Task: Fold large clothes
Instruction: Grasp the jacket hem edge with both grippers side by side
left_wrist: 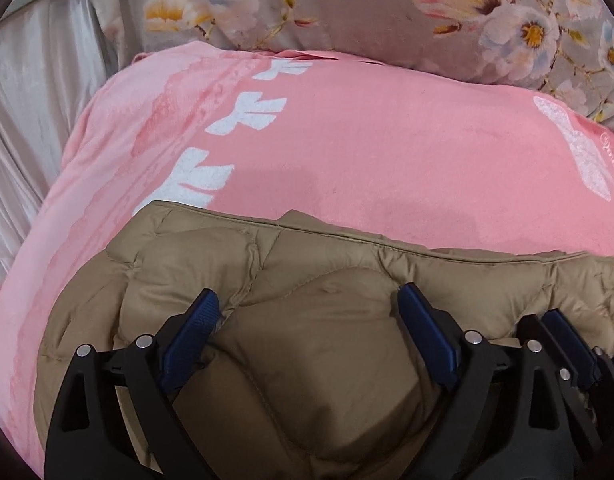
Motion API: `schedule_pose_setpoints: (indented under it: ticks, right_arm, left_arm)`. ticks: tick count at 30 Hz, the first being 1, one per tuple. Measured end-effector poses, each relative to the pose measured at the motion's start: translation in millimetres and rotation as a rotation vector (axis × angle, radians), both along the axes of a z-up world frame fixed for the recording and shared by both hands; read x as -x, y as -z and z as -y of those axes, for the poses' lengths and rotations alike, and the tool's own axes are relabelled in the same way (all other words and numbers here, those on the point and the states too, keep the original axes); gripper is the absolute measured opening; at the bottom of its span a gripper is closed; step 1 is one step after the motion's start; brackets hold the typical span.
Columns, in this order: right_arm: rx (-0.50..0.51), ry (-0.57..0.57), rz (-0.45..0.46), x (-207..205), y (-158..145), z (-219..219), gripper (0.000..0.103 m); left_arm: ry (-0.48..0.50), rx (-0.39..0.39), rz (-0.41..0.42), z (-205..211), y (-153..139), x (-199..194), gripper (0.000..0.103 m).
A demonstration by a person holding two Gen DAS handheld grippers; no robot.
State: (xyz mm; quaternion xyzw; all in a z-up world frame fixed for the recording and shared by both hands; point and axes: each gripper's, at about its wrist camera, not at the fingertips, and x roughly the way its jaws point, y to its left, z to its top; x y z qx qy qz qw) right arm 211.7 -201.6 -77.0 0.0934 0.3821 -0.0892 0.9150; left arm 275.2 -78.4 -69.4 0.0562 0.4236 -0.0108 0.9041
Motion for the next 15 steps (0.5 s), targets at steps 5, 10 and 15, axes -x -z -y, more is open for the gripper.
schedule_pose_setpoints:
  ticks: [5,10,15]
  right_arm:
    - [0.022,0.010,0.007,0.0,7.3,-3.8,0.017]
    - [0.032,0.017,0.007,-1.4,9.9,-4.1,0.016]
    - [0.031,0.016,0.006,-1.6,10.0,-2.5,0.016]
  left_arm:
    - [-0.011,-0.016,0.026,1.7,6.0,0.9,0.090]
    - [-0.019,-0.030,0.043,3.9,9.9,0.8,0.091]
    - [-0.024,-0.033,0.047,4.8,11.8,1.2,0.091]
